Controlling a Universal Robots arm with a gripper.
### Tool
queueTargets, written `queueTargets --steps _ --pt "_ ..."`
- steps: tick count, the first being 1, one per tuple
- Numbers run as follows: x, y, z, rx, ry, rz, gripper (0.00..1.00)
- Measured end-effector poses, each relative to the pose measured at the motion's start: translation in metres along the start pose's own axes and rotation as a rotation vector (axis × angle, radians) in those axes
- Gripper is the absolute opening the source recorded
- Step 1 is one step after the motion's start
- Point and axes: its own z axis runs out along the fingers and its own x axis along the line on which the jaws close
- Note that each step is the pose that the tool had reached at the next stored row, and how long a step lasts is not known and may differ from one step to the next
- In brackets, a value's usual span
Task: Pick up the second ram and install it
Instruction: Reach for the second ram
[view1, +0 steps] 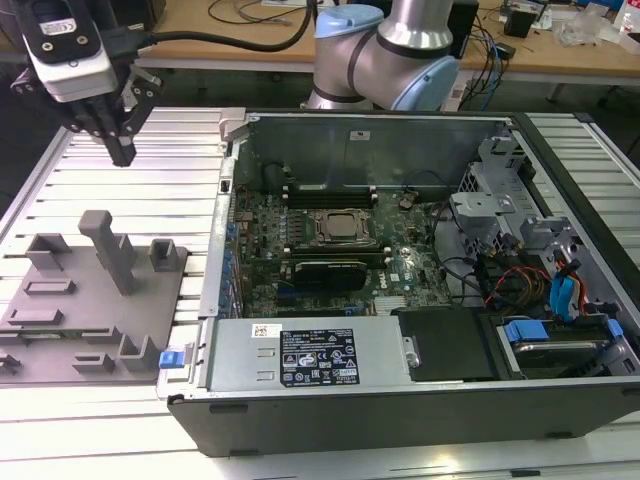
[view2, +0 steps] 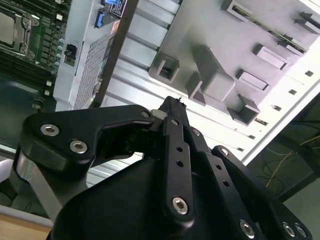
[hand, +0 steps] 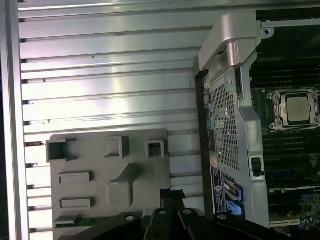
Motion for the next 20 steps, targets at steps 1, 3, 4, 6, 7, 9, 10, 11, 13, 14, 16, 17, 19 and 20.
queueTargets --steps 1,3,4,6,7,9,10,11,13,14,16,17,19,20 --pt "0.0015 -0.0001 0.0 0.0 0.0 0.0 0.11" --pt "0.0064 -0.0005 -0.0001 0.0 0.0 0.0 0.11" --pt "0.0084 -0.0006 -0.0001 0.0 0.0 0.0 0.11" --pt "0.0132 -0.001 -0.0002 0.0 0.0001 0.0 0.11" --pt "0.0158 -0.0012 -0.0002 -0.0001 0.0 0.0 0.11" --pt "0.0202 -0.0015 -0.0002 0.0001 0.0 0.0 0.11" --pt "0.0223 -0.0016 -0.0002 0.0 0.0 0.0 0.11" --pt "0.0242 -0.0018 -0.0002 0.0 0.0 0.0 0.11" --pt "0.0277 -0.0021 -0.0002 0.0 0.0 0.0 0.11" --pt "0.0298 -0.0022 -0.0003 0.0 0.0001 0.0 0.11" --pt "0.0348 -0.0026 -0.0003 0.0 0.0 0.0 0.11" --pt "0.0366 -0.0027 -0.0003 0.0 0.0 0.0 0.11" --pt "0.0407 -0.003 -0.0003 0.0 0.0 0.0 0.11" --pt "0.0432 -0.0032 -0.0003 0.0 0.0 0.0 0.11"
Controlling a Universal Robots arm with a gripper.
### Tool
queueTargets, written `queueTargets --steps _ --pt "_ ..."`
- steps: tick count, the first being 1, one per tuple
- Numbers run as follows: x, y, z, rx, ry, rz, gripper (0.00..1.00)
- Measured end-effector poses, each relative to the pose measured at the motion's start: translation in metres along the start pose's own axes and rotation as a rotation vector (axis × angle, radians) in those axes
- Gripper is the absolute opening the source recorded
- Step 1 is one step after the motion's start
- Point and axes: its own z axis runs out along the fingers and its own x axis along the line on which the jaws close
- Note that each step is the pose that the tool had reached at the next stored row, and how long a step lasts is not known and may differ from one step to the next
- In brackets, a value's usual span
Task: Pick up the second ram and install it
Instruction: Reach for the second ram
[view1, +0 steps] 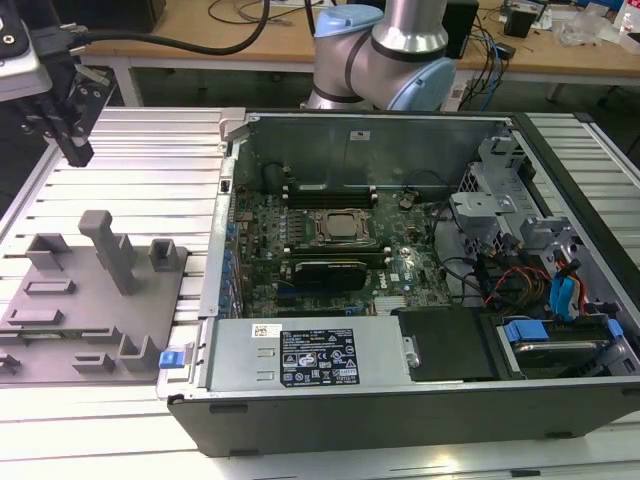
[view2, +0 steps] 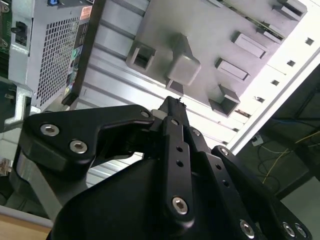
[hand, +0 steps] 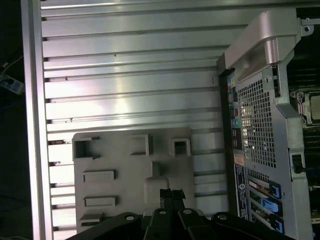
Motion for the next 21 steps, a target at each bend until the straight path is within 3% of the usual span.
queueTargets --steps 21 --pt "0.0307 -0.0024 0.0001 0.0 0.0 0.0 0.11"
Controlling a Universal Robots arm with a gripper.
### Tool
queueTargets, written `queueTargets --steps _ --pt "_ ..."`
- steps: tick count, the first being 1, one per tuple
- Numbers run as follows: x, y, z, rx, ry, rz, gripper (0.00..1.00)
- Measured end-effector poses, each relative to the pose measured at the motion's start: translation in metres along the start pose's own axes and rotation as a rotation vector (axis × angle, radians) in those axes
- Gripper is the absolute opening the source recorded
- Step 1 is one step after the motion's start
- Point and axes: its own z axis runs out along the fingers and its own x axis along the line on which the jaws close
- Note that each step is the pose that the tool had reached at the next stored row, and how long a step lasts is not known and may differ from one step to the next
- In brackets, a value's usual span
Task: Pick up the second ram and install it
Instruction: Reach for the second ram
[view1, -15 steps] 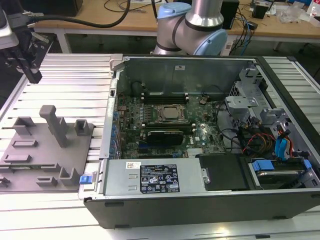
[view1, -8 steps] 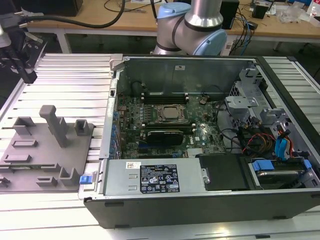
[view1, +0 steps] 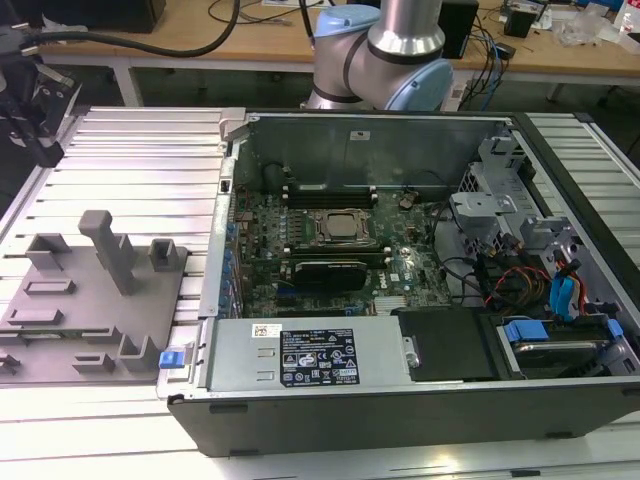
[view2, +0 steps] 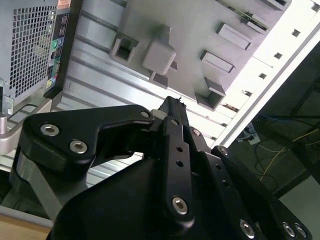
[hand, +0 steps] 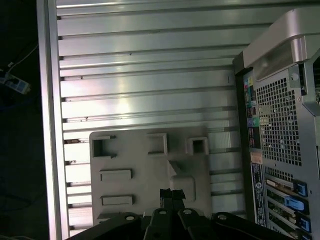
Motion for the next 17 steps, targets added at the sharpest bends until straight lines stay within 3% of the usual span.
queueTargets --steps 4,8,10,17 --pt "0.0049 -0.0024 0.0002 -0.0001 0.0 0.0 0.11" --pt "0.0093 -0.0143 -0.0003 -0.0001 0.0 0.0 0.11" --pt "0.014 -0.0274 -0.0005 -0.0001 0.0 0.0 0.11" --pt "0.0202 -0.0479 -0.0003 -0.0001 0.0 0.0 0.11"
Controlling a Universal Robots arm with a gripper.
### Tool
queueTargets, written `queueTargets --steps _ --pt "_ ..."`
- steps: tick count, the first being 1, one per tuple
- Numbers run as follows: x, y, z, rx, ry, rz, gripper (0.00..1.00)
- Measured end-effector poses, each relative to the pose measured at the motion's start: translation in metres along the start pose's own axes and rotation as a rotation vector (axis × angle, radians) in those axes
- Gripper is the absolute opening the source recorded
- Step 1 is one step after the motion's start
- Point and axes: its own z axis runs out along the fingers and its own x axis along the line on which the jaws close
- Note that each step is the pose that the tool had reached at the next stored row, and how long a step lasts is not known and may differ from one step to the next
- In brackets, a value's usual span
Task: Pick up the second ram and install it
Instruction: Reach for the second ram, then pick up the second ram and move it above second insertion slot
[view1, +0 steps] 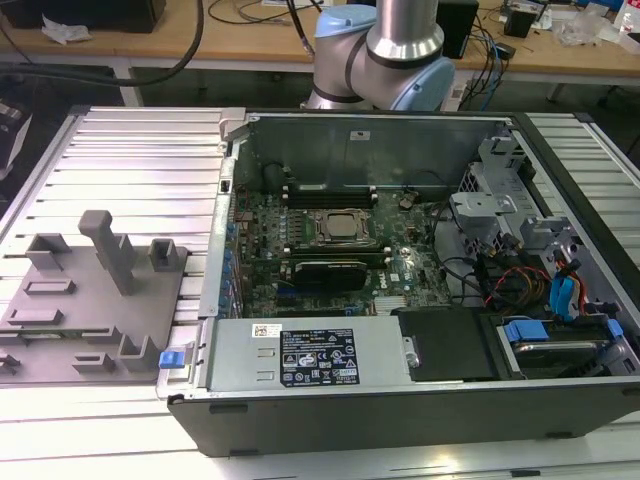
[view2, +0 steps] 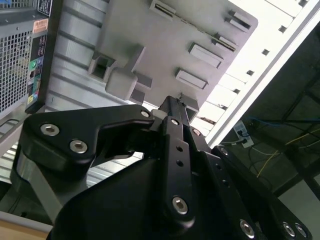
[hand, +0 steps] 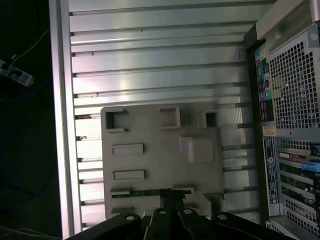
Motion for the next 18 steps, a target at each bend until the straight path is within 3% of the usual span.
queueTargets --steps 14,18 --pt "0.0001 -0.0015 -0.0001 0.0 0.0 0.0 0.11" --pt "0.0001 -0.0015 -0.0001 -0.0015 0.0039 -0.085 0.11"
